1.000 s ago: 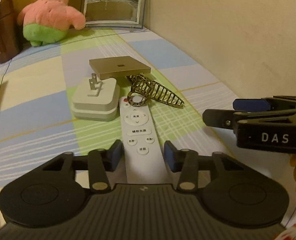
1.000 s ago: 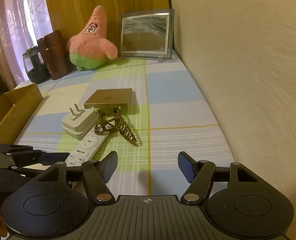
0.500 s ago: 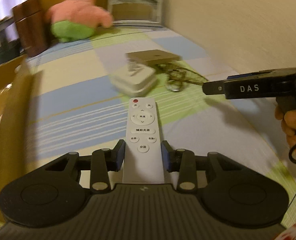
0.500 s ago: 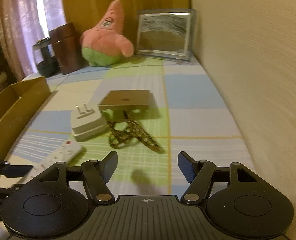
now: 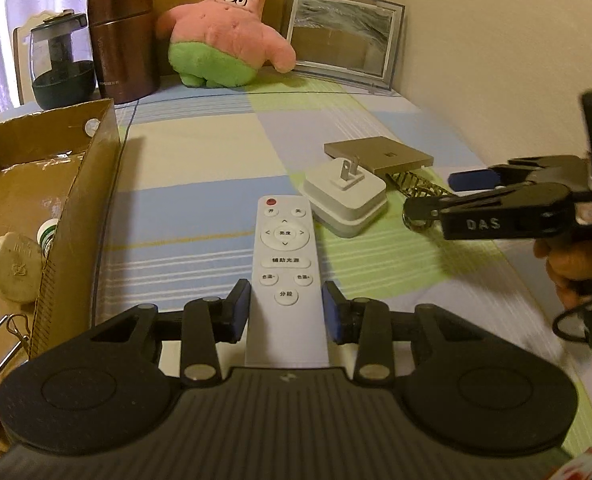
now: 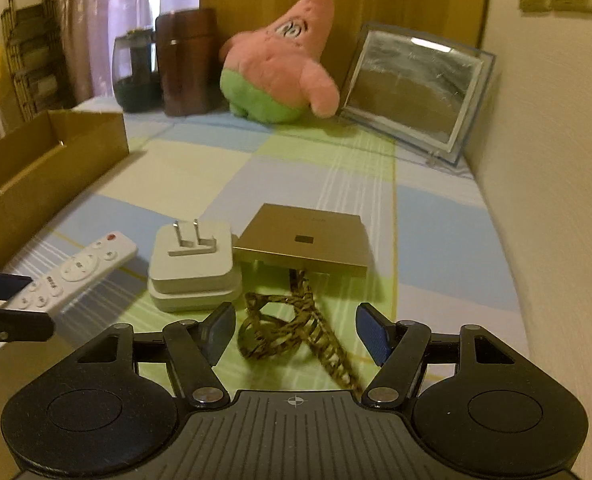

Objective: Organize rigid objects

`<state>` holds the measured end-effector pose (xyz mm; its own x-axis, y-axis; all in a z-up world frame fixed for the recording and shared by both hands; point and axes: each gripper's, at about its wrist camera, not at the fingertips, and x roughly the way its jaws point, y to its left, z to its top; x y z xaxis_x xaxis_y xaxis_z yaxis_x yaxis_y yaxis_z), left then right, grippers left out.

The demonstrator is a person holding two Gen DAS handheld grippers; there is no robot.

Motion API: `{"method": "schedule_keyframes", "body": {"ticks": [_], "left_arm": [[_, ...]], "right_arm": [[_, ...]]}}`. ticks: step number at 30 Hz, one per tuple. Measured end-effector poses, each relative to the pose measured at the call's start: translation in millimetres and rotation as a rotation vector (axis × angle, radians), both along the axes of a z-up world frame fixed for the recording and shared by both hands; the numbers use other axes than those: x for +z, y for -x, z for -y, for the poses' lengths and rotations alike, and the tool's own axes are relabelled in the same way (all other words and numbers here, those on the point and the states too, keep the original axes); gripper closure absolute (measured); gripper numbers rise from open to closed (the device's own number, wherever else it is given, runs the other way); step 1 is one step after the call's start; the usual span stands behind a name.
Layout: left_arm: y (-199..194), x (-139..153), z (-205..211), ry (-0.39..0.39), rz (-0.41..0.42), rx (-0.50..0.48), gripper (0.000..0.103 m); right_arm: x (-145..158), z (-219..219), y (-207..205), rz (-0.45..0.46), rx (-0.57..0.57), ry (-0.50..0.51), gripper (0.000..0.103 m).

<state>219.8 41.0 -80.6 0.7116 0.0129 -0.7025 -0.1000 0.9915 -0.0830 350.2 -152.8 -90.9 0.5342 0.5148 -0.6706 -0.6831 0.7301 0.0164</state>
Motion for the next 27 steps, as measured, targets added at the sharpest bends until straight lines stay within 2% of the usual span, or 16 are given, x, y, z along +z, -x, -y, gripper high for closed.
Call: {"method": "schedule_keyframes", "body": {"ticks": [2,3,6,12,22,27], "left_arm": [[-0.5,-1.7,-0.2,0.003,-0.003,0.002,0.070],[0.3,-3.0,-0.1,0.004,-0.004,0.003,0.070],[2.0,-5.7,0.5,0.003,-0.010,-0.001,0.070],[7.6,-7.2,1.4,0.009,-0.020,0.001,0.070],[37.1,4.9,8.4,0.006,-0.024,-0.009,0.070],[62.5,15.6,7.7,-0.002,-0.026,-0.014,0.070]], "right_arm": [[-3.0,-2.3,-8.2,-0.037,0.008,0.009,0.042],[-4.4,-3.3,-11.1,-0.054,0.011,0.012,0.052],[-0.8,-3.3,-10.1,-0.076,0.016,-0.002,0.064],[3.9,2.0,16.5,-0.093,-0.034,0.008,0.066],[36.3,14.7,82.6,-0.183,-0.180,-0.116,0.067],[54.3,15.4,112.8,-0.184,-0.229,-0.162,0.069]]}}
